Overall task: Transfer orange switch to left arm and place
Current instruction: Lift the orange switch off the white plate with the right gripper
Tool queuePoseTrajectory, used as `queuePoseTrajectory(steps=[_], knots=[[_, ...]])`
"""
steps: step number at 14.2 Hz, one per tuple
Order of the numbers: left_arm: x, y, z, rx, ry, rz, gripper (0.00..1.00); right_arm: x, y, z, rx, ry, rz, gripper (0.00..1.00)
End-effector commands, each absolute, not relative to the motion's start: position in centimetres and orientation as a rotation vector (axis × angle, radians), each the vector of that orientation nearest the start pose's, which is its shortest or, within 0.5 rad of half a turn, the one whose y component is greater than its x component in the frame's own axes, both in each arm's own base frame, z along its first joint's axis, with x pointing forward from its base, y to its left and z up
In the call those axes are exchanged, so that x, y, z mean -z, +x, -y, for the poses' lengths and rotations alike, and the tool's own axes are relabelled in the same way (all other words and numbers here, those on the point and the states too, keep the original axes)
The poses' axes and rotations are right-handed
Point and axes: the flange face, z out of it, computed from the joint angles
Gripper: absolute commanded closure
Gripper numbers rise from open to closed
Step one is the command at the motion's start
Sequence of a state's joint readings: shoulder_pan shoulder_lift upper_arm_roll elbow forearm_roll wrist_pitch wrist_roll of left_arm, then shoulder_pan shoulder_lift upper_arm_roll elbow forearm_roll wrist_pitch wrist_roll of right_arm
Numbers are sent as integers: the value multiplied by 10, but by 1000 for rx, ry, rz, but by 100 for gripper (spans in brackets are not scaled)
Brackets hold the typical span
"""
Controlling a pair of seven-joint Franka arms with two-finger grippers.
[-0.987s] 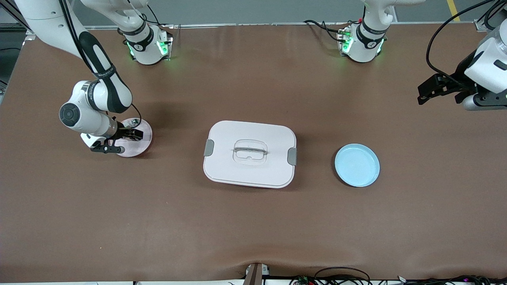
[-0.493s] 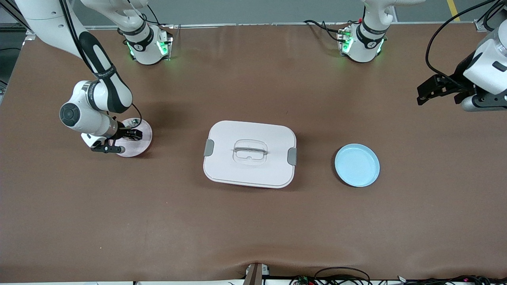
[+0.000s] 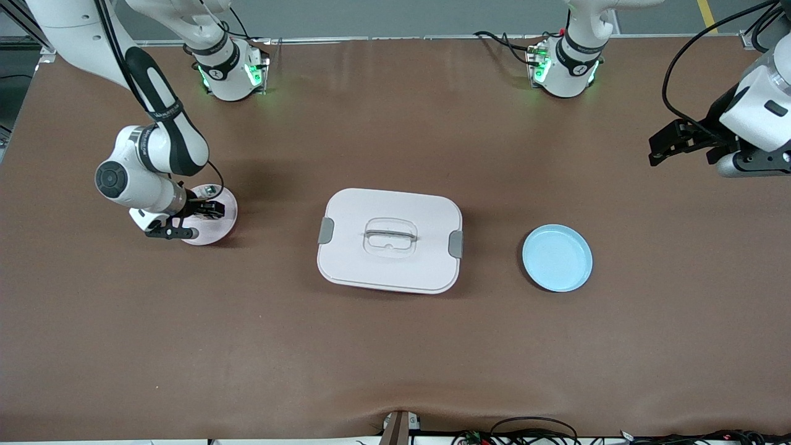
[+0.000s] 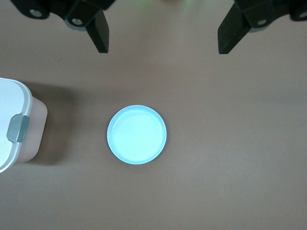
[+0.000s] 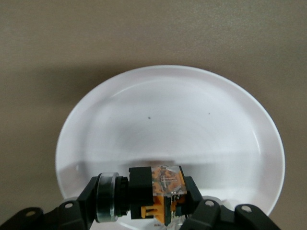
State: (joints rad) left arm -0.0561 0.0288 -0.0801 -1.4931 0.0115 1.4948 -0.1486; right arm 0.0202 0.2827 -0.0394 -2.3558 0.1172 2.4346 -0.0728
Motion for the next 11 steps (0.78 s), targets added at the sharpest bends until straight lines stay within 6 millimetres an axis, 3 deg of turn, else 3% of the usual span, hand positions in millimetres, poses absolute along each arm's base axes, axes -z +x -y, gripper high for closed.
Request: queuePoseTrajectory(steps=[1, 7, 11], knots=[[-642, 551, 78, -29, -3112, 22, 0, -250, 499, 2, -349, -3018, -38, 73], [-636, 553, 81, -49, -3123, 11, 0, -356, 536, -20, -548, -2970, -87, 73], [-633, 558, 85, -42, -3136, 1, 0, -424, 550, -84, -600, -3006, -238, 73]])
